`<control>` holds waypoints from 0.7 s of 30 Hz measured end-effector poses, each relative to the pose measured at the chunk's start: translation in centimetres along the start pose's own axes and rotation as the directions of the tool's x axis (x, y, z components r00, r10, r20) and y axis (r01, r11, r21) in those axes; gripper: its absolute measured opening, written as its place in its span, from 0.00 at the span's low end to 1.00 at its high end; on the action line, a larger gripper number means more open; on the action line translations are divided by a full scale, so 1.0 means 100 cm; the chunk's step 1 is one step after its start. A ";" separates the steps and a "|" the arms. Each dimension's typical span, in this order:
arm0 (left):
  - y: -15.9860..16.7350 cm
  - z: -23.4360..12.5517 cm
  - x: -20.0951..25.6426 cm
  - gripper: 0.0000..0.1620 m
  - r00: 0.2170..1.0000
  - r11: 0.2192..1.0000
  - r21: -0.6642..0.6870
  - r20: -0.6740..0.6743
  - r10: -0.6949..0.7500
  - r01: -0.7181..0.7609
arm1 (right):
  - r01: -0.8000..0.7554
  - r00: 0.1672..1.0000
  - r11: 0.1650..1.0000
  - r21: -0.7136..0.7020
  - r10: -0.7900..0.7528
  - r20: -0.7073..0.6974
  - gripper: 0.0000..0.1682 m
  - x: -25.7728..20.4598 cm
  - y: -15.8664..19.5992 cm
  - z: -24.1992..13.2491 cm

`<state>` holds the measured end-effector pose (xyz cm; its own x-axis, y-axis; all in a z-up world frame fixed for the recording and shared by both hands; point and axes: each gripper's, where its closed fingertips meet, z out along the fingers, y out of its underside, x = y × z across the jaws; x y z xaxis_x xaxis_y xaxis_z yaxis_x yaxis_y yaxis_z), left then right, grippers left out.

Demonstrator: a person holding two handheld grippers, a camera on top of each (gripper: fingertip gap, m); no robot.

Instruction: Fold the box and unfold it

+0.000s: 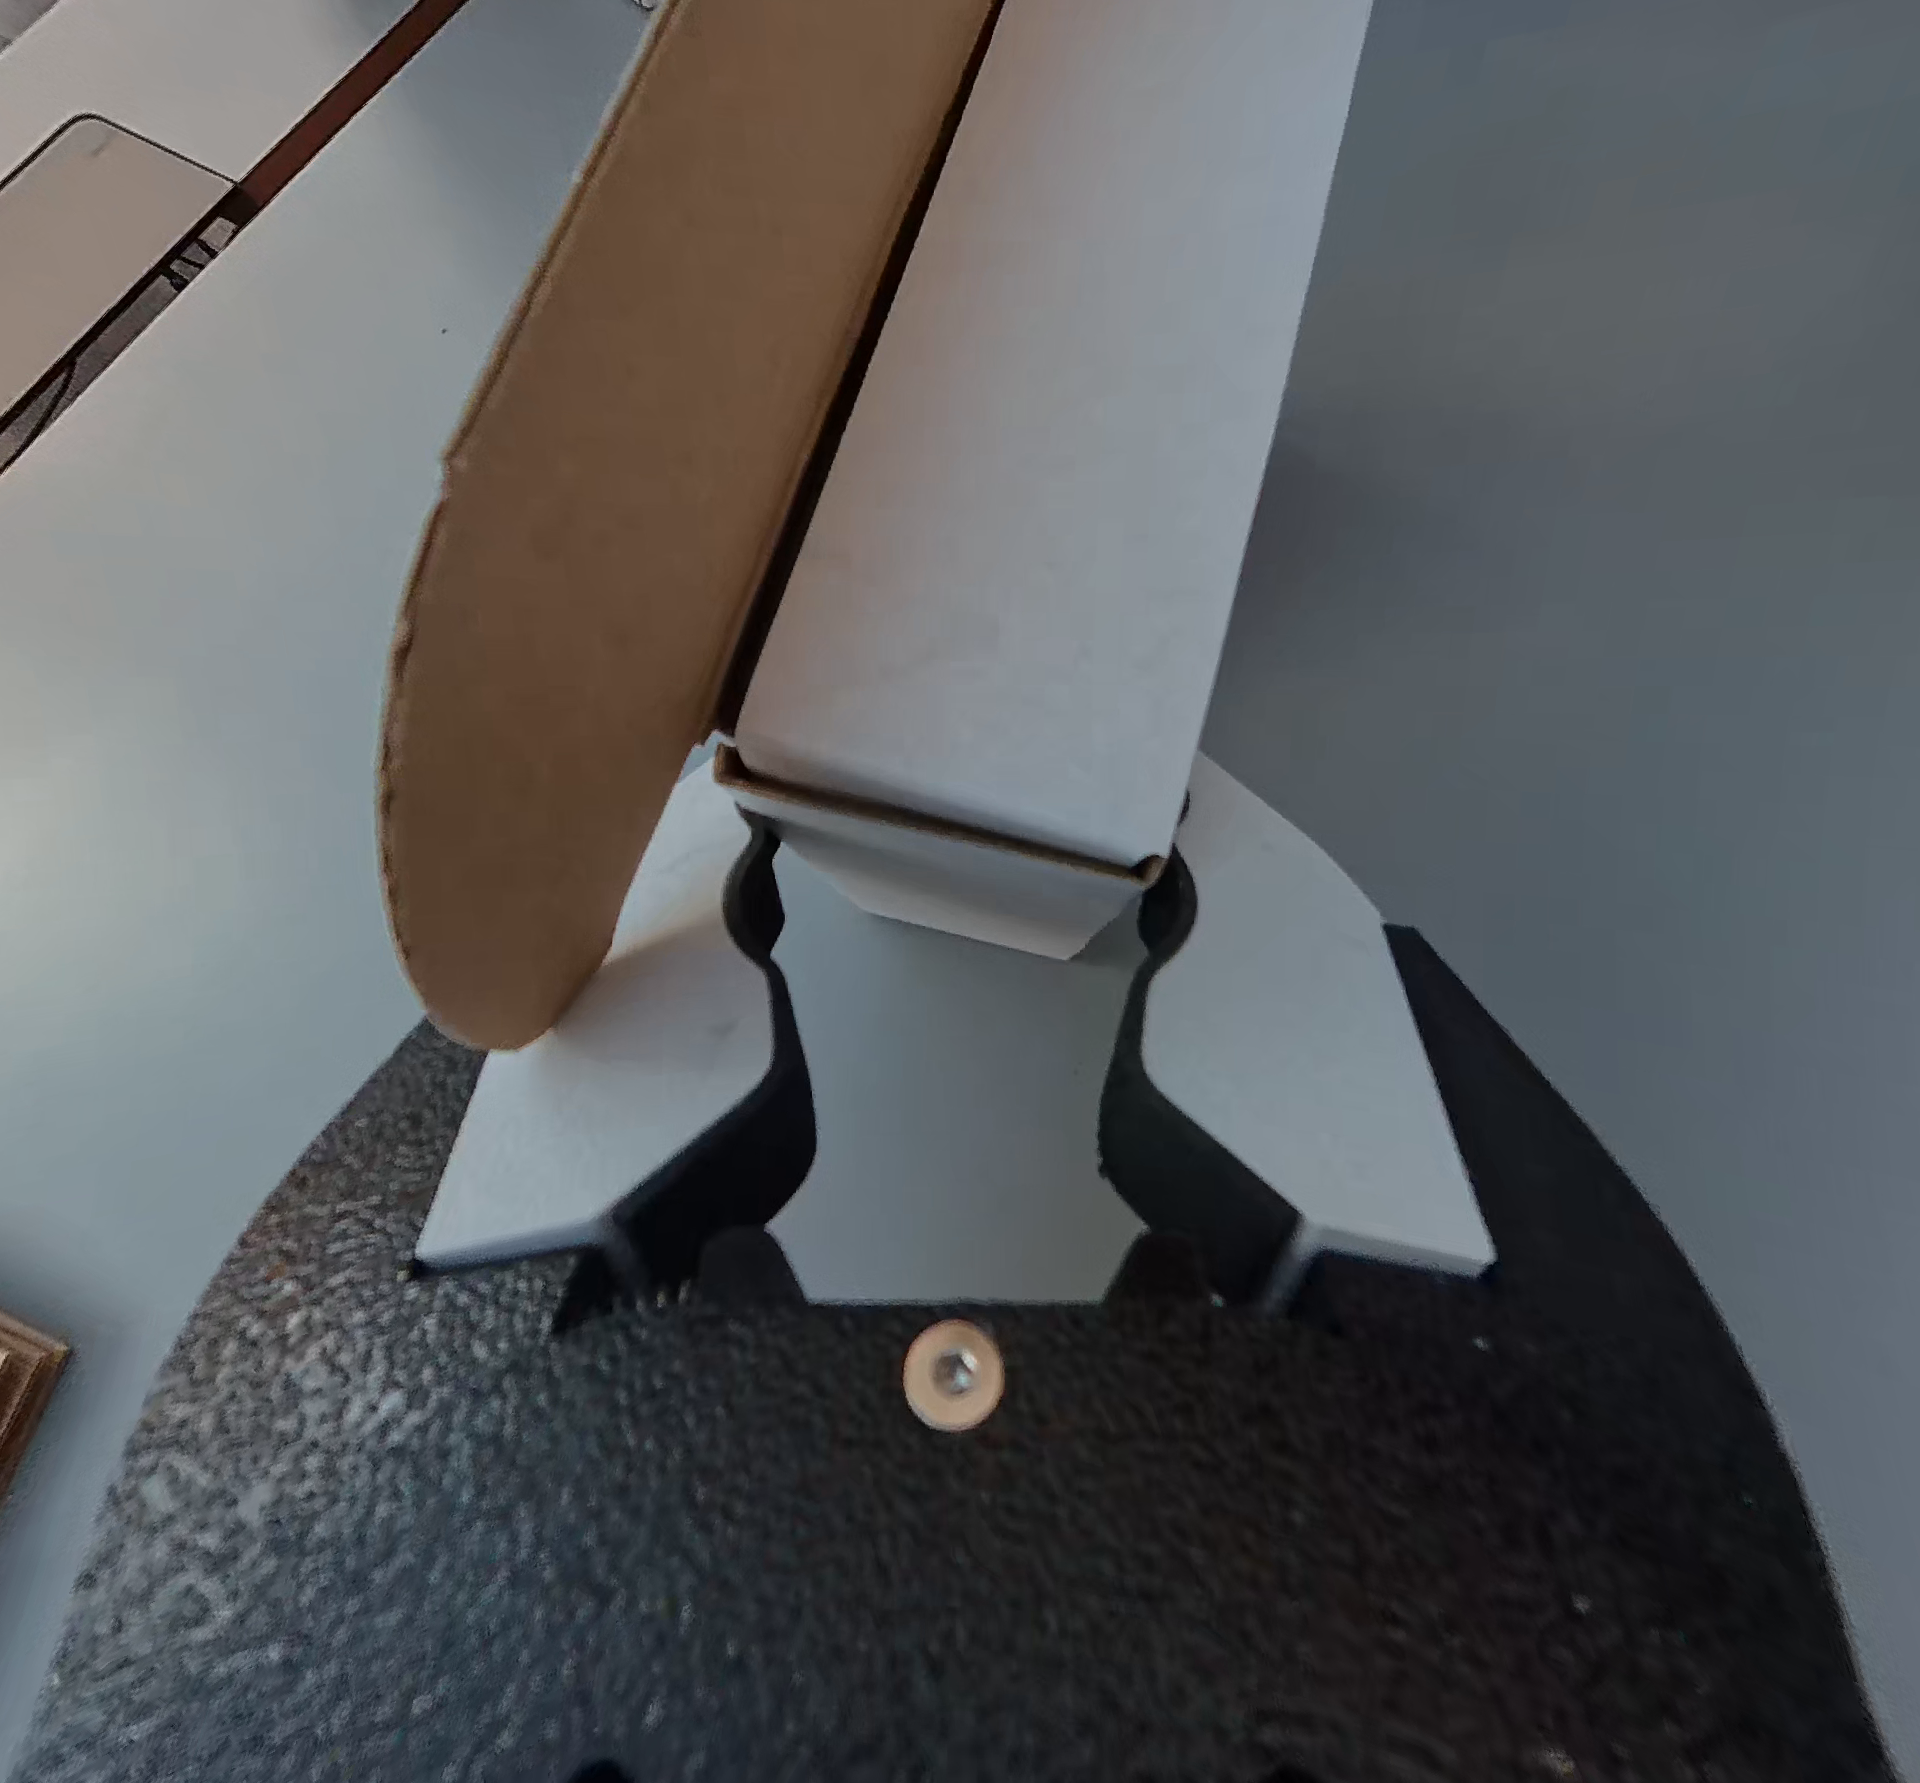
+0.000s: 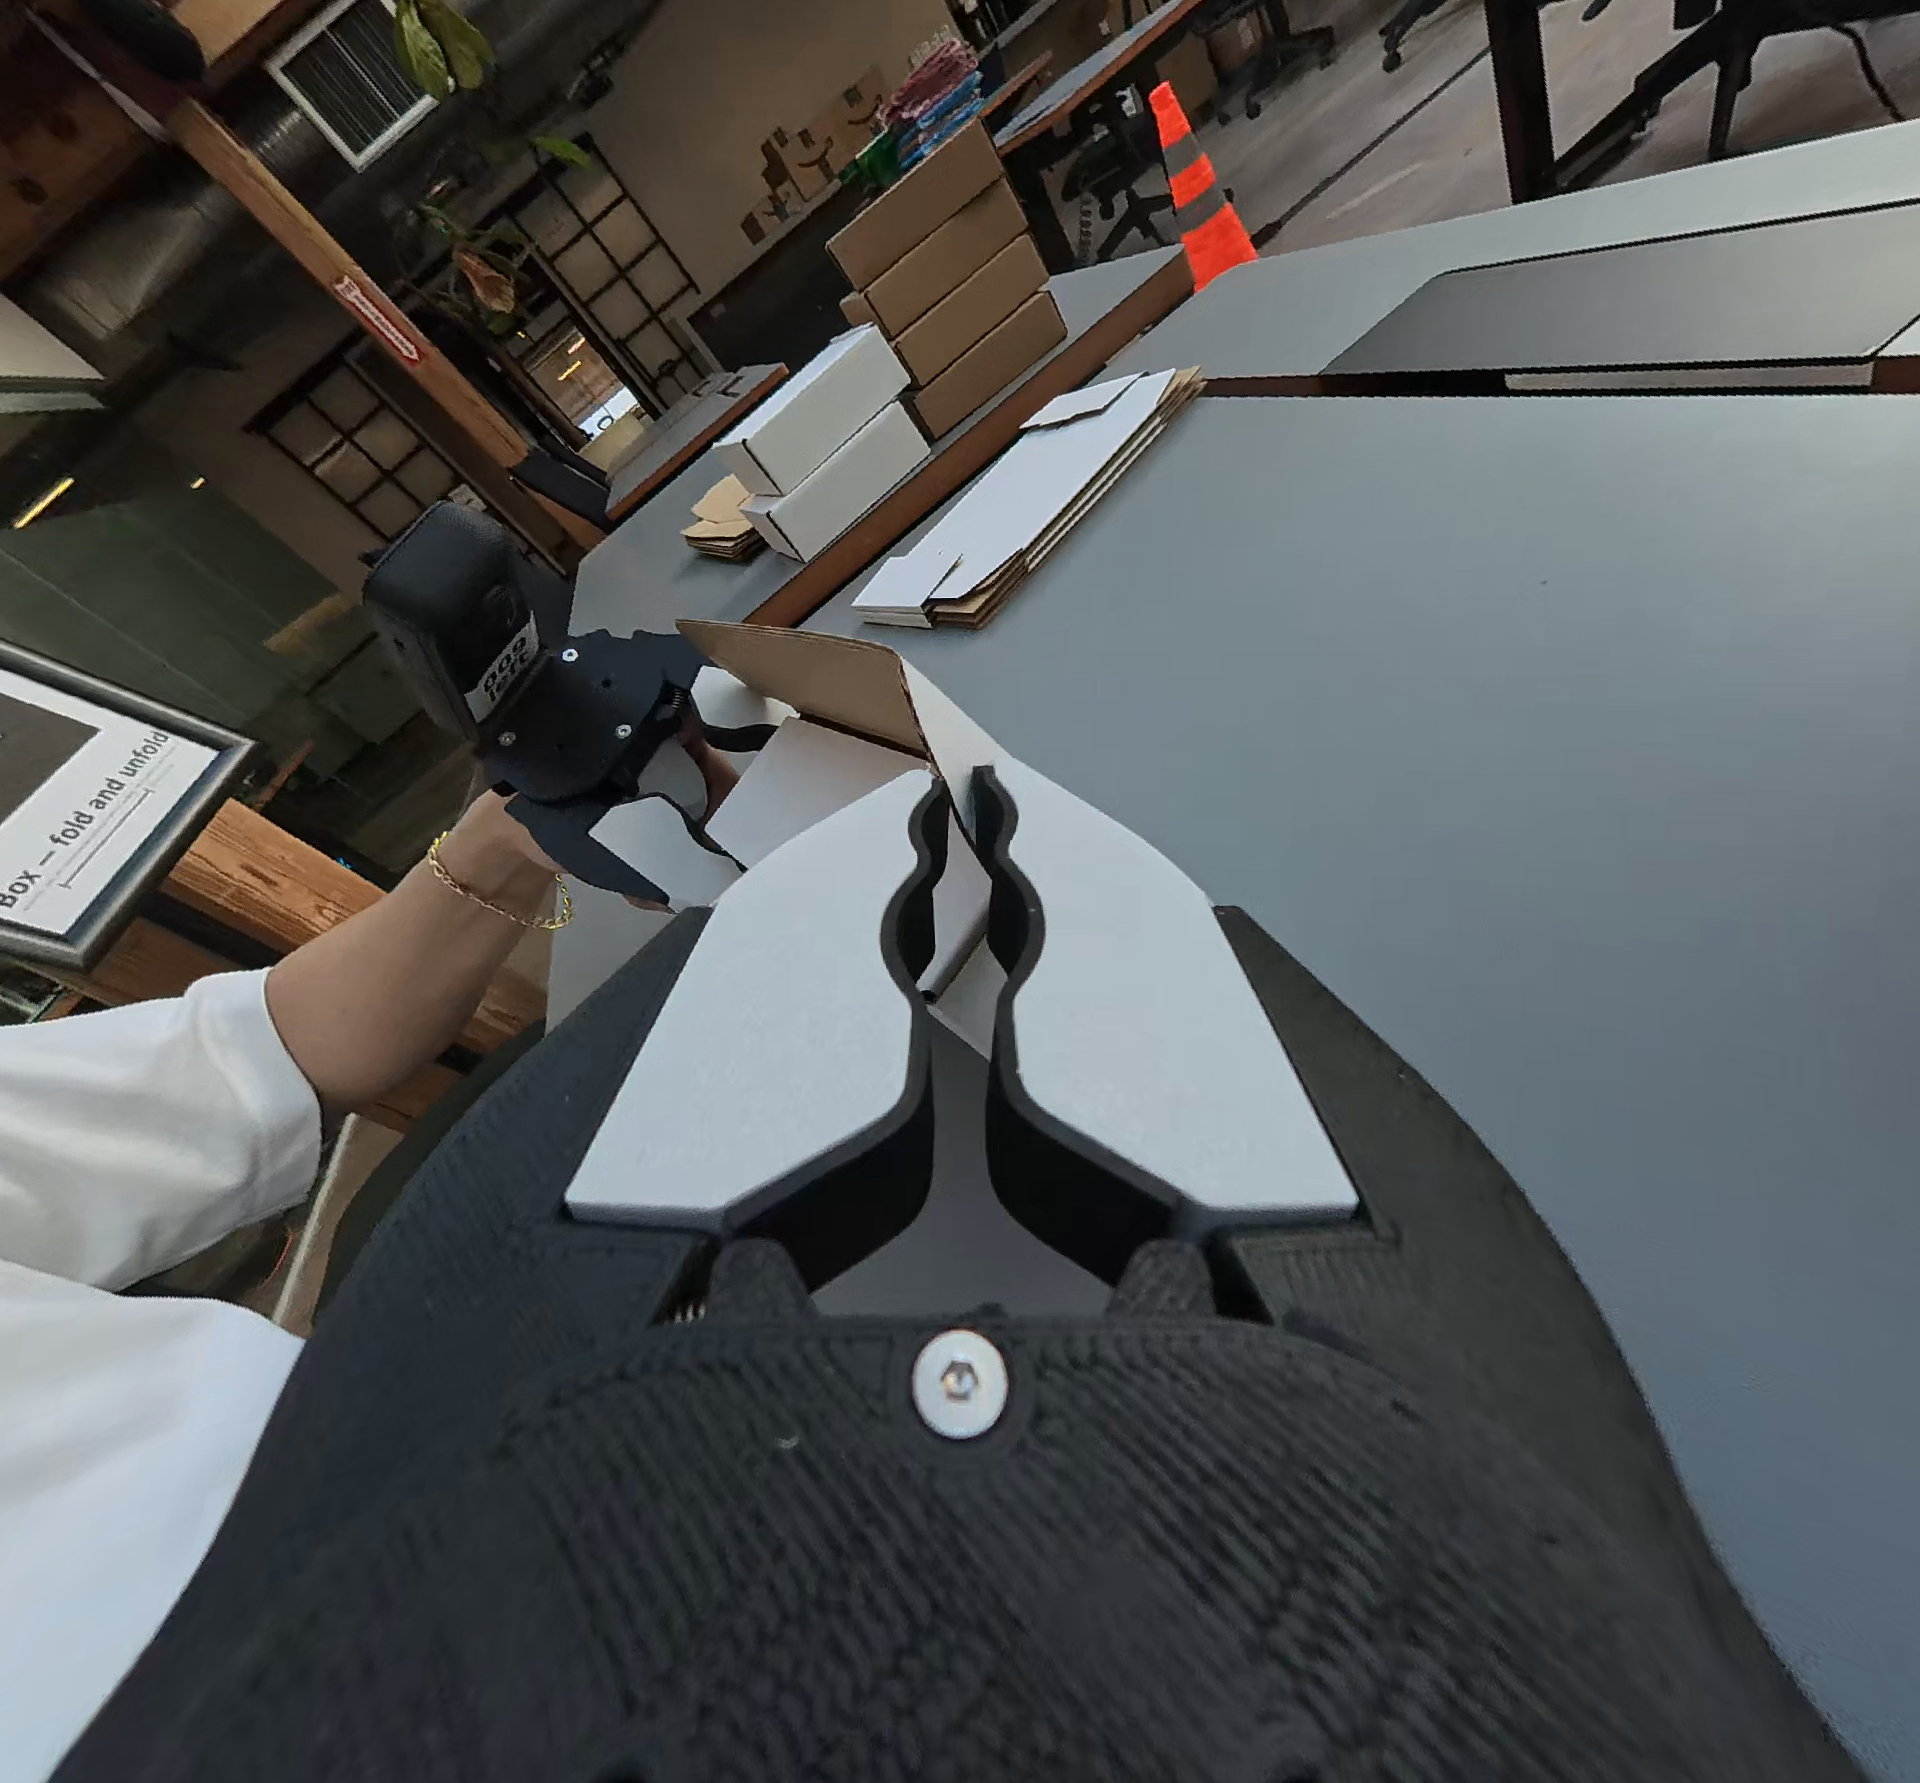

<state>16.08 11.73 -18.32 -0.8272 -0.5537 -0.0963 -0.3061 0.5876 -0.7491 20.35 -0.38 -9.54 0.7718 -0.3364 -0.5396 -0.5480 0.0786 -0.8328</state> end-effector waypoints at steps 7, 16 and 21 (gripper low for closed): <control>0.000 0.002 -0.001 0.42 1.000 0.999 -0.014 0.007 -0.028 0.029 | 0.101 0.984 0.995 -0.021 -0.103 -0.147 0.04 0.000 0.005 0.007; 0.000 0.002 -0.002 0.42 0.999 0.999 -0.016 0.023 -0.042 0.042 | 0.148 0.969 0.988 -0.046 -0.154 -0.193 0.04 0.003 0.012 0.009; 0.000 0.003 -0.002 0.42 0.999 0.999 -0.014 0.022 -0.049 0.049 | 0.180 0.959 0.982 -0.061 -0.189 -0.212 0.03 0.005 0.018 0.007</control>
<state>16.42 11.68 -18.44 -0.8005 -0.5947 -0.0738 -0.3530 0.5674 -0.7439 19.97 0.25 -11.40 0.7750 -0.5366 -0.3338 -0.4187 -0.0403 -0.9072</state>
